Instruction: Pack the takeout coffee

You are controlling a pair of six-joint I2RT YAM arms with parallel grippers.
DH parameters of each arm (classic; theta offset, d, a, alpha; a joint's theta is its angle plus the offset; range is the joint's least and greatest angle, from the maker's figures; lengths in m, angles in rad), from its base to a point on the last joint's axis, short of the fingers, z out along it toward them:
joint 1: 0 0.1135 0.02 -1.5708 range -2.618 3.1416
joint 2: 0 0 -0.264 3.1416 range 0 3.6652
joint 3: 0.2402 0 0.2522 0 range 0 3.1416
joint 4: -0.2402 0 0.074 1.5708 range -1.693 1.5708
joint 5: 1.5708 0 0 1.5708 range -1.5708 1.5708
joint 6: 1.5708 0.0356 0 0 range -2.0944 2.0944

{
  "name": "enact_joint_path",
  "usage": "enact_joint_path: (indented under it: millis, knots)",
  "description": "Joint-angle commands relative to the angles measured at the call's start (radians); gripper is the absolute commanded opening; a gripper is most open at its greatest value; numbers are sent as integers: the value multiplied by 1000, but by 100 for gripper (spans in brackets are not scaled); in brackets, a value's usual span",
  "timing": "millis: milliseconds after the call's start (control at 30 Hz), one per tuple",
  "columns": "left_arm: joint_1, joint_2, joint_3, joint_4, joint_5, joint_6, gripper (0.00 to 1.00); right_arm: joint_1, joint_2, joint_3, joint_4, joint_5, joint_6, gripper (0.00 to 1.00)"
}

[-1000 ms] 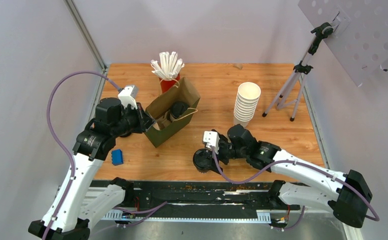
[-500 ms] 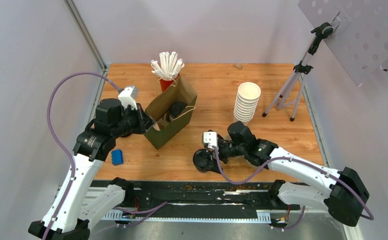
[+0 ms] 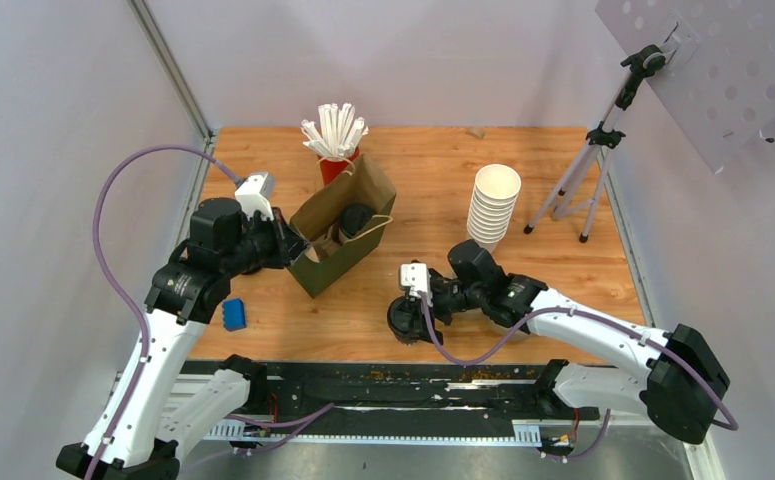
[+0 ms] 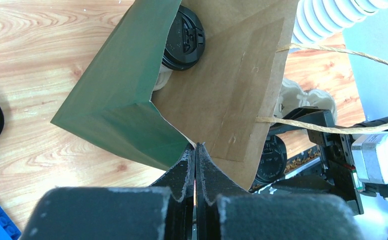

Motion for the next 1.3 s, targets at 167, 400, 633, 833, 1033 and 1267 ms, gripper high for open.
enact_joint_path:
  millis: [167, 400, 633, 833, 1033, 1267]
  knots:
    - [-2, -11, -5, 28, -2, 10, 0, -2, -36, 60, -14, 14, -11, 100]
    - [-2, -4, -4, 39, 3, 4, 0, -2, -20, 46, -36, 14, -40, 99]
    - [-2, -7, -12, 38, 3, 1, 0, -2, -5, 39, -26, 17, -45, 95]
    - [-2, -10, -14, 38, 1, -2, 0, -2, 1, 40, -31, 36, -50, 91]
    - [-2, -8, -15, 42, -14, -9, 0, -2, 15, 42, -47, 45, -58, 86]
    - [-2, -7, -17, 41, -21, -14, 2, -2, 10, 49, -41, 53, -43, 79]
